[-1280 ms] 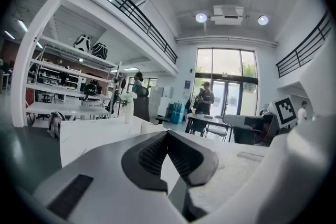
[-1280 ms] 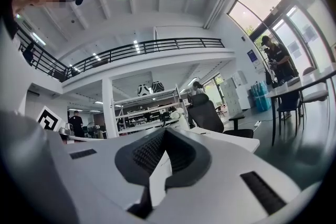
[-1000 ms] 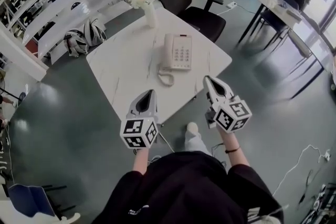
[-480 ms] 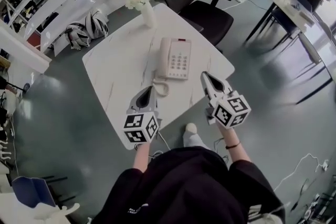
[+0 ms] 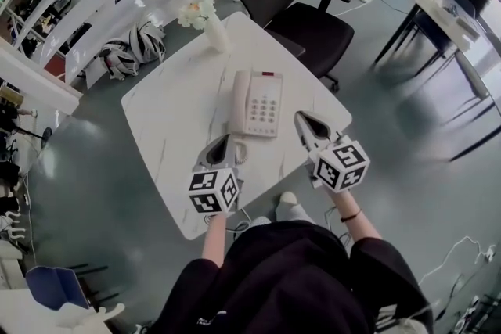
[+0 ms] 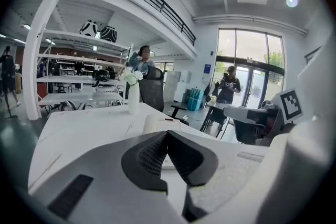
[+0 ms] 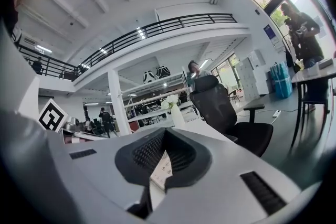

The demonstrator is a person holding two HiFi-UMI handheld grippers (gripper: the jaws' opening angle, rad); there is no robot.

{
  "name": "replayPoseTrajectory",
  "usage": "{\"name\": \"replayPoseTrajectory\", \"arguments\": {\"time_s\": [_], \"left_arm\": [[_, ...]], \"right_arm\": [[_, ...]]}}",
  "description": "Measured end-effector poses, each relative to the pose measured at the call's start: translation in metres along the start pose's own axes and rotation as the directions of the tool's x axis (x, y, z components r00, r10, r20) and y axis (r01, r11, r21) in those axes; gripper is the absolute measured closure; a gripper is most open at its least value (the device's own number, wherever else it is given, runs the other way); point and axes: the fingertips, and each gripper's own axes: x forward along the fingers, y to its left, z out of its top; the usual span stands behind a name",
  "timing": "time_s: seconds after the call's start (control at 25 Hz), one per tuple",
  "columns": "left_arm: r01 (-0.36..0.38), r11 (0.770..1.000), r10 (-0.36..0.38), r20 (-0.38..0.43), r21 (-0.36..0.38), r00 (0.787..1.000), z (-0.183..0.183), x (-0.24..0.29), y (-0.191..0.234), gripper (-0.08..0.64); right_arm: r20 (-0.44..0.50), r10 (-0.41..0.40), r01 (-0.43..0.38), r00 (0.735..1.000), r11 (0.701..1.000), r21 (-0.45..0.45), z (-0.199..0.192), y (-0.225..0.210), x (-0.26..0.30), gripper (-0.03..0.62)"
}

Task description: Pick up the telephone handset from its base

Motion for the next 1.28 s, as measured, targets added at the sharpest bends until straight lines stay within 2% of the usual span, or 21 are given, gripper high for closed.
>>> {"name": "replayPoseTrajectory", "arguments": {"time_s": [0.24,0.4,0.6,0.84,1.04,1.28], "left_arm": [[0.009,1.000,-0.009,-0.047,-0.002,0.999,0.001,0.033,0.001,0.560],[-0.042,0.999,0.044,-0.055,0.029,0.998,0.006,0.053,0.015,0.560],[-0.008,1.000,0.009,-0.110,0.009,0.994,0.002,0.084,0.024,0.560],[-0.017,1.000,0.019,-0.166,0.017,0.986,-0.010,0.116,0.036,0.557],[-0.013,1.000,0.015,-0.181,0.016,0.983,-0.012,0.137,0.044,0.455],[-0.005,1.000,0.011,-0.212,0.031,0.977,-0.021,0.166,0.051,0.300]], "right_arm": [[-0.051,-0.026,0.026,0.998,1.000,0.015,-0.012,-0.021,0.017,0.601],[-0.076,-0.036,0.038,0.996,0.999,0.020,-0.022,-0.029,0.030,0.600],[-0.120,-0.037,0.039,0.992,0.999,0.015,-0.038,-0.031,0.048,0.601],[-0.122,-0.056,0.063,0.991,0.997,0.054,-0.056,-0.044,0.066,0.600],[-0.121,-0.070,0.079,0.990,0.994,0.070,-0.061,-0.049,0.074,0.601],[-0.110,-0.092,0.105,0.990,0.988,0.115,-0.071,-0.055,0.075,0.601]]}}
